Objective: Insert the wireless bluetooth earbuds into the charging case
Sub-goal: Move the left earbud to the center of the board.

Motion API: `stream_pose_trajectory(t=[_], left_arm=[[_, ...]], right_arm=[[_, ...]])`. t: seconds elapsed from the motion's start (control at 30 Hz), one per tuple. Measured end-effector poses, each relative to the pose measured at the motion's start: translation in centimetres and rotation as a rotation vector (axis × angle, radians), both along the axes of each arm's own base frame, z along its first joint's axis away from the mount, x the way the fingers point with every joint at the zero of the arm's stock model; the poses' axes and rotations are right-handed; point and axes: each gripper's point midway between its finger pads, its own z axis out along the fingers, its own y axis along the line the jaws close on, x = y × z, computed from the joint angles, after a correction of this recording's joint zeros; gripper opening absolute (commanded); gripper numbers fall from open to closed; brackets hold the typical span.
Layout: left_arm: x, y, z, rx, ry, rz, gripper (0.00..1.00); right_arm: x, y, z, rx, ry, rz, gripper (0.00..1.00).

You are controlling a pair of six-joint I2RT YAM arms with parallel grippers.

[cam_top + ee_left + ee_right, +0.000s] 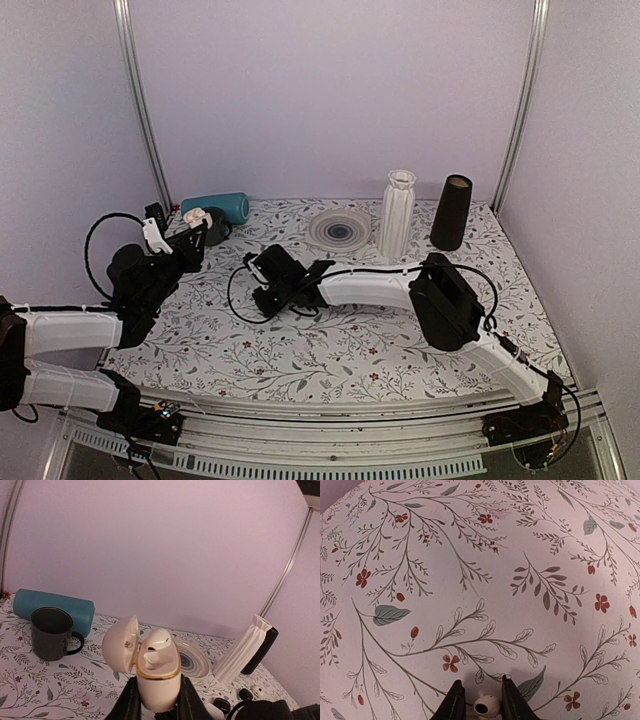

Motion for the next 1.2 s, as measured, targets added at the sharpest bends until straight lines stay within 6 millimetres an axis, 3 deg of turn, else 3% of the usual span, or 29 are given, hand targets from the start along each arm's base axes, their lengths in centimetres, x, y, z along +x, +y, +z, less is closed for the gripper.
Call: stream_pose_trajectory(t=[0.13, 0.4, 0.67, 0.83, 0.9, 1.1, 1.2], left_arm=[[0.0, 0.0, 0.0, -0.01, 0.003, -0.004, 0.0], [-0.2, -0.7, 0.0, -0.013, 0.005, -0.045, 0.0], [0.2, -2.1, -1.4, 0.006, 0.04, -0.099, 0.0], [0.8, -3.7, -1.7, 0.025, 0.051, -0.139, 0.0], [1.0, -4.4, -1.5, 0.034, 0.042, -0.156, 0.0], [1.0, -5.8, -0.6, 0.054, 0.01, -0.197, 0.0], [1.1, -5.9, -0.6, 0.06, 0.005, -0.2, 0.0]], right_arm=[[-0.5, -1.4, -0.1, -0.012, 0.046, -0.013, 0.11], [-2.5, -6.4, -0.2, -0.052, 0.137, -0.049, 0.1], [-5.5, -12.1, -0.2, -0.094, 0.228, -0.127, 0.12], [-6.0, -14.1, -0.2, -0.094, 0.281, -0.205, 0.18], [-5.9, -14.6, -0.2, -0.088, 0.297, -0.236, 0.25], [-5.3, -15.3, -0.1, -0.068, 0.325, -0.29, 0.41], [-5.3, -15.4, 0.0, -0.061, 0.34, -0.296, 0.42]])
